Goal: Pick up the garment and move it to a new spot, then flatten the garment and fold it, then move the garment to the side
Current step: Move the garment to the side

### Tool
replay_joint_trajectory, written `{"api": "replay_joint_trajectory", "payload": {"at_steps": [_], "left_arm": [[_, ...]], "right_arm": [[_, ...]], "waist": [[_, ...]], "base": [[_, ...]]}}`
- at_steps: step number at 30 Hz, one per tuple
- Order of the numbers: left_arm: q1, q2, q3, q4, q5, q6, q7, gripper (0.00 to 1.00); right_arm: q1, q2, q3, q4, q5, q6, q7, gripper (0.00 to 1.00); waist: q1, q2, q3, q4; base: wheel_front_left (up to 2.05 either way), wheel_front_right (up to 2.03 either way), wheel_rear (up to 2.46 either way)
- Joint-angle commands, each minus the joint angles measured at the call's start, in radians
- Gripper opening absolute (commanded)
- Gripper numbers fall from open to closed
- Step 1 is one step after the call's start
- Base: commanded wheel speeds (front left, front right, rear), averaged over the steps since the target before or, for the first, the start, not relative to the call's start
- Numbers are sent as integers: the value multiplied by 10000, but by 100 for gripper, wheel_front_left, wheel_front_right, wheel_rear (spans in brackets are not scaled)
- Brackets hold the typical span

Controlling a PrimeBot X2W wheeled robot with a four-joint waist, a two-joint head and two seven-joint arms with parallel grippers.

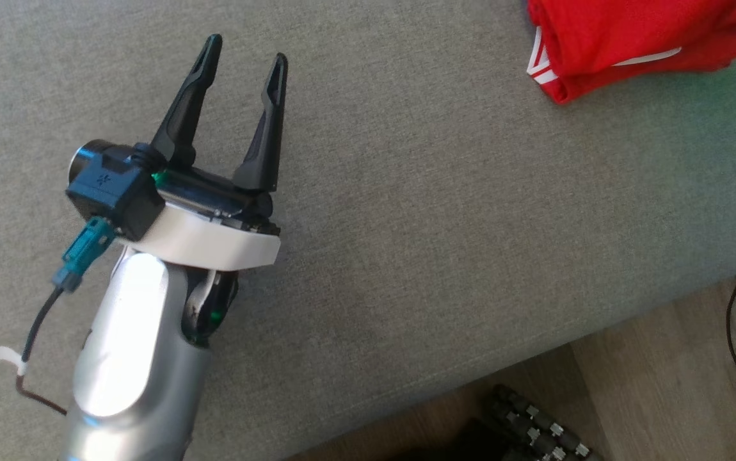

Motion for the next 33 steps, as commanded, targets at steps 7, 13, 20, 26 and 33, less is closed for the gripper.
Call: {"api": "replay_joint_trajectory", "payload": {"at_steps": [7,13,20,26,33], "left_arm": [[-312,168,442,-346,25,-57,-49,100],[-193,69,646,-310,-175,-62,-49,100],[301,-36,967,-312,-698,-20,-49,100],[959,-44,952,-436,-1437,378,-49,100],[1986,-45,968,-393,-1434,605,-49,100]], "right_arm": [[-18,130,-555,-178,-129,-9,-397,100],[218,290,-377,-551,-277,-9,-516,100],[968,797,471,-1578,-91,-9,-434,100],[2312,1239,874,-2908,598,-9,-747,100],[4301,1970,1013,-4047,1170,-9,-1110,100]], "waist": [[-1,0,72,192],[-1,0,-402,460],[-1,0,-1618,1132],[-1,0,-2698,2071],[-1,0,-3646,2850]], "base": [[0,0,0],[0,0,0],[0,0,0],[0,0,0],[0,0,0]]}}
